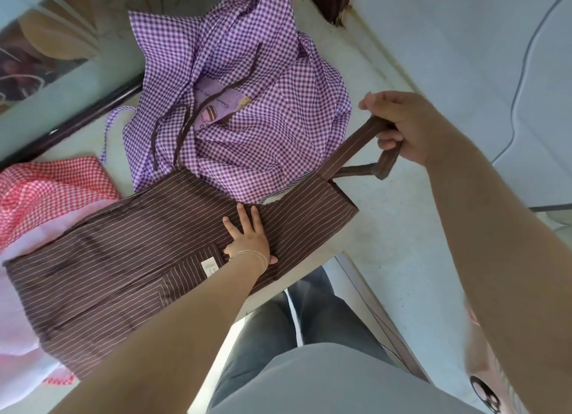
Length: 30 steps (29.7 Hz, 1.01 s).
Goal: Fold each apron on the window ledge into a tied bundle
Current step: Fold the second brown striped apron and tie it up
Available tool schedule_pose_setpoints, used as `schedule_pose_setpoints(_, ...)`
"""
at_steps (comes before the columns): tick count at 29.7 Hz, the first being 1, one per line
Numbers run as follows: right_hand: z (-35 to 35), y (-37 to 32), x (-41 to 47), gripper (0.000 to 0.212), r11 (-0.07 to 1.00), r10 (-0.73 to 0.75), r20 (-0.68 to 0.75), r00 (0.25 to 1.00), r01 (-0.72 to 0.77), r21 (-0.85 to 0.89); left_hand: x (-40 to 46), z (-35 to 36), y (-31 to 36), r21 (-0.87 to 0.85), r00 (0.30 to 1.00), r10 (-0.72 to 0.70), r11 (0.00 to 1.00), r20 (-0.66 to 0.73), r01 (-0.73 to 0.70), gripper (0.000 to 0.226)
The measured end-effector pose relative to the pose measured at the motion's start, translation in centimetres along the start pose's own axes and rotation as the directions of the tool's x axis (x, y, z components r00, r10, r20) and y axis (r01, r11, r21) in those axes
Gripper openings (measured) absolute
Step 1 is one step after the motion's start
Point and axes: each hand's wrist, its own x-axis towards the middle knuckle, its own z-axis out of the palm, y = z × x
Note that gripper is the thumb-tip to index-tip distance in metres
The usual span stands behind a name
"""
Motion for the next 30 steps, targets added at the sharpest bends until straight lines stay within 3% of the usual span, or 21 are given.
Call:
schedule_pose_setpoints(2, -1.0, -1.4, -0.3, 0.021, 0.973, 0.133, 0.237, 0.962, -0.082, -0.214, -0.1, -0.1, 0.1, 0.008, 1.0, -0.001, 1.0, 0.0, 0.001, 0.127)
schedule_pose_setpoints(4, -1.8, -3.2, -0.1, 0.023, 0.884, 0.317, 0.36, 0.877, -0.136, -0.447, -0.2, -0.2, 0.1, 0.009, 1.0, -0.004, 1.0, 0.001, 0.004, 0.126)
schedule_pose_setpoints(5, -1.9, -4.1, 0.3, 0.027, 0.788, 0.391, 0.339, 0.856, -0.121, -0.604, -0.2, -0.3, 0.1, 0.006, 1.0, -0.004, 1.0, 0.007, 0.004, 0.126)
schedule_pose_setpoints(7, -1.7, -5.6, 1.6, 0.03, 0.401, 0.388, 0.141, 0.911, -0.029, -0.916, -0.3, -0.4, 0.2, -0.003, 1.0, -0.005, 1.0, 0.022, 0.005, 0.126)
schedule_pose_setpoints(8, -1.4, -5.9, 2.3, 0.031, 0.206, 0.283, 0.025, 0.959, -0.036, -0.978, -0.3, -0.3, 0.2, -0.002, 1.0, -0.008, 1.0, 0.026, 0.008, 0.126)
schedule_pose_setpoints(9, -1.1, -6.2, 2.7, 0.032, 0.118, 0.11, -0.08, 0.991, -0.093, -0.989, -0.3, -0.3, 0.2, 0.004, 1.0, -0.009, 1.0, 0.025, 0.009, 0.126)
schedule_pose_setpoints(10, -0.8, -6.3, 2.9, 0.035, 0.148, -0.068, -0.169, 0.983, -0.158, -0.976, -0.3, -0.3, 0.2, 0.008, 1.0, -0.012, 1.0, 0.024, 0.012, 0.126)
schedule_pose_setpoints(12, 0.0, -6.1, 2.7, 0.037, 0.317, -0.382, -0.327, 0.864, -0.21, -0.925, -0.3, -0.3, 0.2, 0.015, 1.0, -0.013, 1.0, 0.02, 0.013, 0.127)
schedule_pose_setpoints(14, 0.0, -5.6, 2.7, 0.034, 0.464, -0.562, -0.429, 0.707, -0.159, -0.871, -0.3, -0.5, 0.2, 0.018, 1.0, -0.016, 1.0, 0.026, 0.016, 0.126)
schedule_pose_setpoints(15, -0.2, -5.4, 2.8, 0.031, 0.542, -0.584, -0.468, 0.663, -0.111, -0.833, -0.3, -0.5, 0.3, 0.015, 0.999, -0.018, 1.0, 0.036, 0.017, 0.126)
schedule_pose_setpoints(17, -0.8, -5.3, 3.1, 0.021, 0.759, -0.479, -0.539, 0.692, 0.018, -0.651, -0.2, -0.6, 0.4, 0.015, 0.999, -0.022, 1.0, 0.049, 0.021, 0.127)
schedule_pose_setpoints(19, -1.5, -5.6, 3.0, 0.018, 0.928, -0.261, -0.482, 0.836, 0.081, -0.362, -0.2, -0.7, 0.5, 0.018, 0.998, -0.028, 0.999, 0.054, 0.027, 0.128)
schedule_pose_setpoints(20, -1.8, -5.9, 2.9, 0.019, 0.968, -0.162, -0.378, 0.912, 0.072, -0.239, -0.2, -0.7, 0.5, 0.019, 0.998, -0.031, 0.999, 0.055, 0.03, 0.128)
schedule_pose_setpoints(22, -2.7, -6.1, 2.7, 0.014, 0.986, -0.04, -0.187, 0.981, 0.009, -0.164, -0.2, -0.7, 0.5, 0.027, 0.998, -0.032, 0.999, 0.055, 0.031, 0.128)
schedule_pose_setpoints(23, -3.2, -6.1, 2.7, 0.01, 0.964, -0.032, -0.154, 0.988, -0.011, -0.266, -0.2, -0.8, 0.5, 0.027, 0.998, -0.034, 0.999, 0.056, 0.032, 0.128)
schedule_pose_setpoints(25, -4.1, -5.8, 3.7, 0.01, 0.767, -0.113, -0.244, 0.963, -0.071, -0.637, -0.2, -0.9, 0.6, 0.026, 0.997, -0.038, 0.999, 0.062, 0.036, 0.129)
schedule_pose_setpoints(26, -4.5, -5.3, 4.3, 0.02, 0.664, -0.209, -0.329, 0.921, -0.113, -0.739, -0.2, -0.9, 0.6, 0.031, 0.997, -0.04, 0.999, 0.062, 0.038, 0.129)
schedule_pose_setpoints(27, -4.5, -4.7, 4.6, 0.035, 0.659, -0.261, -0.424, 0.868, -0.161, -0.735, -0.2, -0.9, 0.6, 0.038, 0.997, -0.04, 0.999, 0.06, 0.038, 0.13)
schedule_pose_setpoints(28, -4.4, -3.8, 4.7, 0.045, 0.727, -0.259, -0.53, 0.808, -0.198, -0.657, -0.1, -1.0, 0.7, 0.046, 0.998, -0.034, 0.998, 0.057, 0.032, 0.13)
schedule_pose_setpoints(30, -3.4, -0.5, 4.2, 0.045, 0.864, -0.202, -0.686, 0.699, -0.203, -0.461, -0.2, -0.9, 0.5, 0.062, 0.999, -0.015, 0.998, 0.041, 0.012, 0.131)
